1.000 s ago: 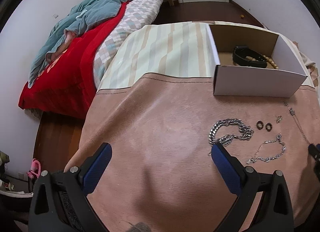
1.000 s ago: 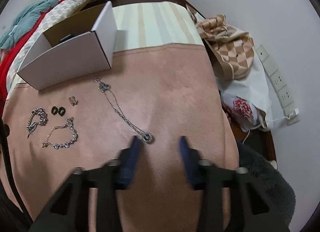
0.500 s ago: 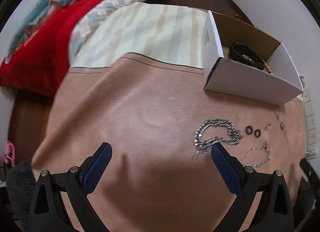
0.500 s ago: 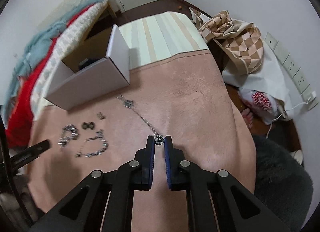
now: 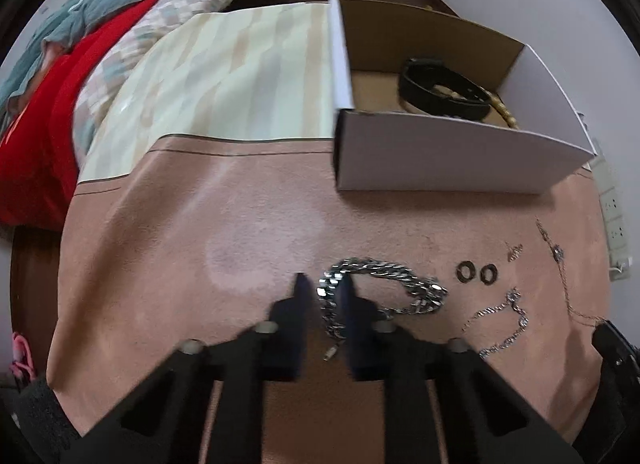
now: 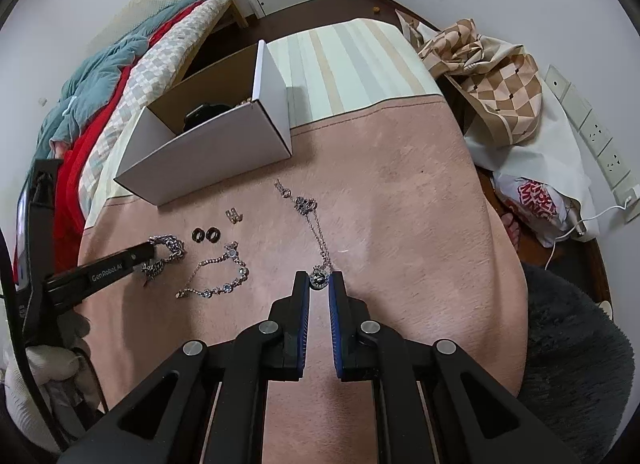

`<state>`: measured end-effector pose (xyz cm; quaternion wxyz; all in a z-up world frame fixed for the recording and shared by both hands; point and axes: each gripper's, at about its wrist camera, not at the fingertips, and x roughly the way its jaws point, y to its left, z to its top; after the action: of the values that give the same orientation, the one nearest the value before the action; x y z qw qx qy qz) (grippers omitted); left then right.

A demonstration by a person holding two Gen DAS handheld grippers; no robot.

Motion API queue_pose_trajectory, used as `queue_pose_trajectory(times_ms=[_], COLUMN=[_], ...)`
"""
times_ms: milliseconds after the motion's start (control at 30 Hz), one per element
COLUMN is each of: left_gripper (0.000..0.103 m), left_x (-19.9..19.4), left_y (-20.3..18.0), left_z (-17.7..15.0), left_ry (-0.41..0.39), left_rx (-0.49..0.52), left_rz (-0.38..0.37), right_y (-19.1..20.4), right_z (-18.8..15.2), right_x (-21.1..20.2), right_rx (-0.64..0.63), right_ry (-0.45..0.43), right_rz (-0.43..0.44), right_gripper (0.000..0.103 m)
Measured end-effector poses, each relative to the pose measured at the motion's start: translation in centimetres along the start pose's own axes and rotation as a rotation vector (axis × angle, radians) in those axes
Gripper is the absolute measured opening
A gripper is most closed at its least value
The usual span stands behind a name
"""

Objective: Organize jewelry
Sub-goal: 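Grasp the thick silver chain bracelet with the left tool while the right tool grasps the pendant necklace, then carry the chain bracelet and necklace into the white box and open both tools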

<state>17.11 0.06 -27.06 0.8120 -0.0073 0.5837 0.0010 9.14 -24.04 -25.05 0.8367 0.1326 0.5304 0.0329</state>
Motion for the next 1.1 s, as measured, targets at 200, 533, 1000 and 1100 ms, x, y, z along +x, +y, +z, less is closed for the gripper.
queue_pose_trajectory(times_ms=[200, 533, 1000, 1100], left_gripper=[0.006, 0.002, 0.014, 0.06], left_x=[-1.5, -8.1, -12.7, -9.9], left_y=[1.2, 1.8, 3.3, 4.4], left_z=[-0.7, 0.0, 3.8, 2.6], left_ry=[-0.001, -0.097, -0.164, -0.103], left_rx=[-0.05, -0.049, -0.073, -0.135], left_rz=[-0.068, -0.157, -0.223, -0.24], right_y=[0.2, 2.2, 7.4, 7.8], right_z=[0.3, 2.3, 9.9, 10.0], right_x=[-0.5, -3.4, -11.7, -11.6], right_rx=[0.008, 0.003, -0.143, -0.145], right_ry=[-0.007, -0.041, -0.216, -0.221], right_rz=[0.011, 0.108, 0.168, 0.164], right_gripper=[0.01, 0.01, 0.01, 0.01])
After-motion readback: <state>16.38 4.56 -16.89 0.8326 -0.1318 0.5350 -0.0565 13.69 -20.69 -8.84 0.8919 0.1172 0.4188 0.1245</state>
